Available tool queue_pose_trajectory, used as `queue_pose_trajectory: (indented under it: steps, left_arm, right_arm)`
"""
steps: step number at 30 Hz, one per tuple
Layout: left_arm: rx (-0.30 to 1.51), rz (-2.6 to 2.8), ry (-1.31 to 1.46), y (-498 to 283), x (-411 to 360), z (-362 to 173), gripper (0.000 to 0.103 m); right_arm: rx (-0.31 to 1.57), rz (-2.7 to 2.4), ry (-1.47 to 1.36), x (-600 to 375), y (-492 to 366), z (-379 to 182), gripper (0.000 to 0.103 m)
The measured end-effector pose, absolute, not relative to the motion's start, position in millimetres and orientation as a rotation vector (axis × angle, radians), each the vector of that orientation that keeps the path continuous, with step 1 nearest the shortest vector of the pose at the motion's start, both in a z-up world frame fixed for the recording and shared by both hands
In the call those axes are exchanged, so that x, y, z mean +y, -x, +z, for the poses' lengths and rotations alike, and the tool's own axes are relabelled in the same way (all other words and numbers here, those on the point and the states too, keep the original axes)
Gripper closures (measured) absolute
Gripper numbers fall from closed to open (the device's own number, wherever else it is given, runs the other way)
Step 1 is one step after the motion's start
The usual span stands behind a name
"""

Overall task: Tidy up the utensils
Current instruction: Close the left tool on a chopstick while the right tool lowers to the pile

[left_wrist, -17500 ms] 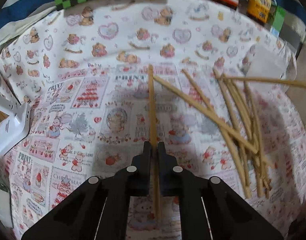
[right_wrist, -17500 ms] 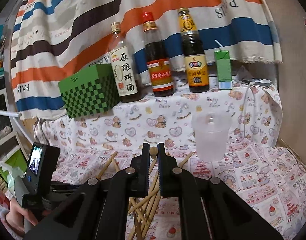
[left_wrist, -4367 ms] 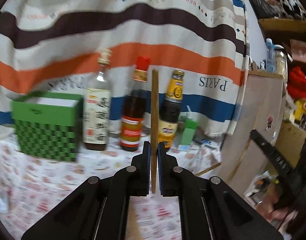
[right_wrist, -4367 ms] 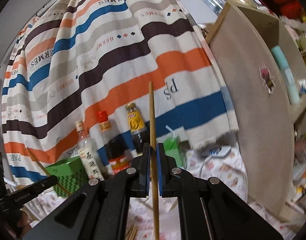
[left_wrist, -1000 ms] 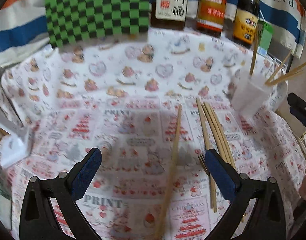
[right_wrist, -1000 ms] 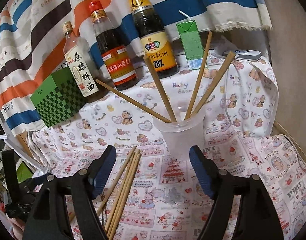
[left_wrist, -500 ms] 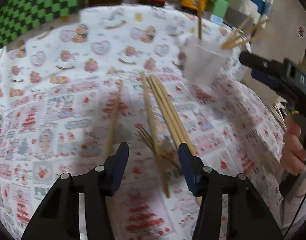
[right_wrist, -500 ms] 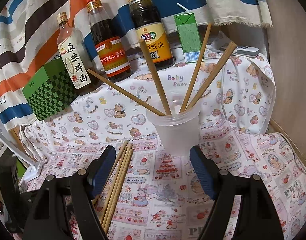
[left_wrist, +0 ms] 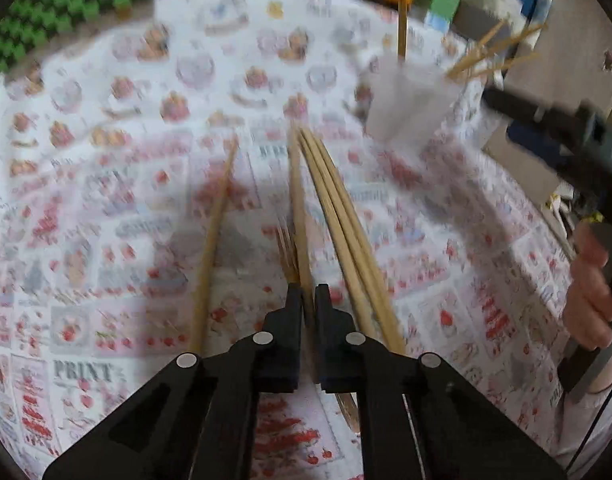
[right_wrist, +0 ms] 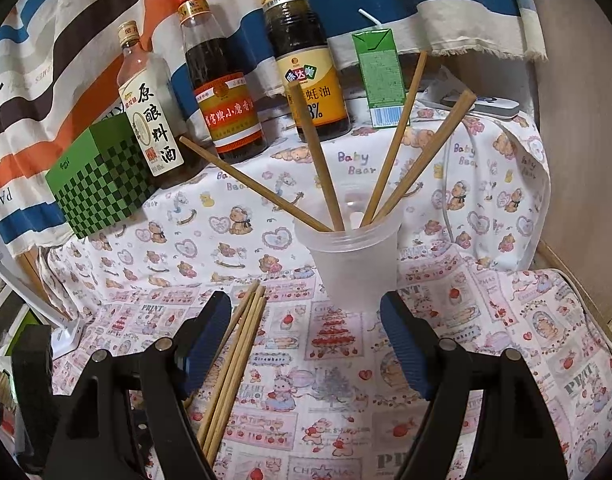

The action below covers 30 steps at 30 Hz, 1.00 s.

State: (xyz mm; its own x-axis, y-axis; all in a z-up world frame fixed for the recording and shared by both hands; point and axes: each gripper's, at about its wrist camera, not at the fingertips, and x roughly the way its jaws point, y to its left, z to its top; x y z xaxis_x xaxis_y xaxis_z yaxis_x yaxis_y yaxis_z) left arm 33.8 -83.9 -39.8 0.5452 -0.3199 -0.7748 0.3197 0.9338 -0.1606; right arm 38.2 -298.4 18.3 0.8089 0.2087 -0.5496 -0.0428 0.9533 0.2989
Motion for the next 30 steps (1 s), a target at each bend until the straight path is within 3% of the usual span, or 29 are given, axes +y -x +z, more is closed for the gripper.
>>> queue_pose_trajectory:
  steps: [11, 17, 30]
  left_arm:
    - [0.532, -0.287, 0.037, 0.6, -55.3, 21.4, 0.099]
    - [0.437, -0.209, 0.035, 5.6, -44.5, 32.2, 0.099]
    - [0.354, -0.072, -0.011, 14.2, -35.9, 38.9, 0.099]
  right_arm:
    - [0.747, 0.246, -0.185, -258.3, -47.0, -4.2, 0.024]
    - [0.918, 0.362, -0.063, -219.7, -50.0, -29.2, 0.024]
    - [0.97, 0.269, 0.057, -210.1, -49.1, -49.6, 0.024]
